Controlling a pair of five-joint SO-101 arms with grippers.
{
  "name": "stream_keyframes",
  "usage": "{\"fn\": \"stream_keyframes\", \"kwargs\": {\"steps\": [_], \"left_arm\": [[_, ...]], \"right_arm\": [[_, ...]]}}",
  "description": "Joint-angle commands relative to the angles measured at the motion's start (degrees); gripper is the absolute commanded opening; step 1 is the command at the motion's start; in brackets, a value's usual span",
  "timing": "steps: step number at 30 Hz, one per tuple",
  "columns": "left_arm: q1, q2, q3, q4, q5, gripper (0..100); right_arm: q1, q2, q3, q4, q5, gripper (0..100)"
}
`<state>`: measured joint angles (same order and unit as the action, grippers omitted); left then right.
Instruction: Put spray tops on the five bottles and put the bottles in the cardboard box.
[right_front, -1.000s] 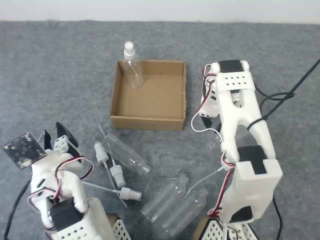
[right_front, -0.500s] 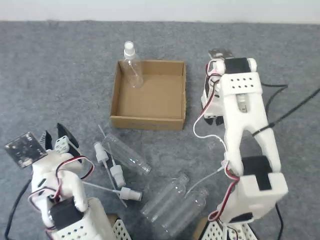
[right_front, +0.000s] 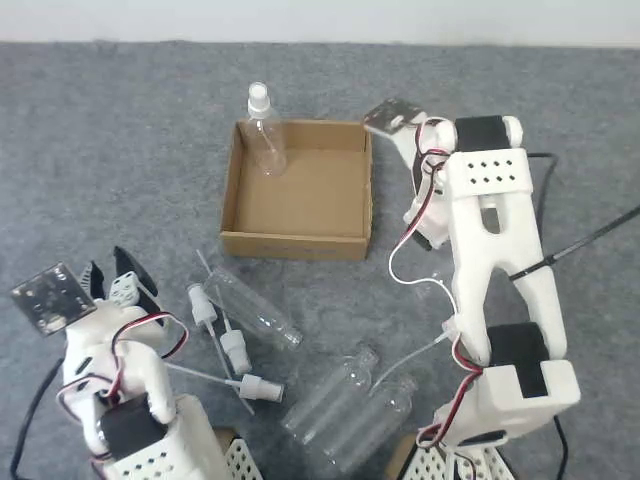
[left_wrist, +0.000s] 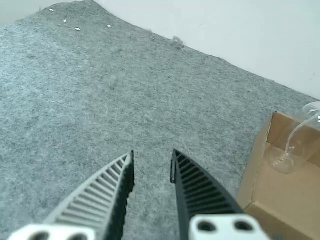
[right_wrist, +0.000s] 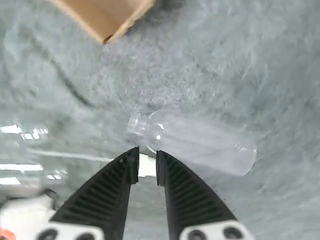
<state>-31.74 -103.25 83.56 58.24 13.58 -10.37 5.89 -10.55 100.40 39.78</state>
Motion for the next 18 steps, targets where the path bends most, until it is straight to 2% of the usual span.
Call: {"fn": "stream_keyframes", "kwargs": {"steps": [1,10,18], "left_arm": [[-0.2,-0.7,-0.7,-1.8,-0.7,12],[-0.1,-0.7,-0.7,-1.8,-0.7,12],[0.0,-0.7,-0.7,-1.8,-0.7,12]], "right_arm": [[-0.1,-3.8,-3.0,2.3,7.8,0.9],[3.1,-3.8,2.1,2.3,22.5,2.8],[5.8,-3.9,7.9,2.2,34.6,24.9]]}}
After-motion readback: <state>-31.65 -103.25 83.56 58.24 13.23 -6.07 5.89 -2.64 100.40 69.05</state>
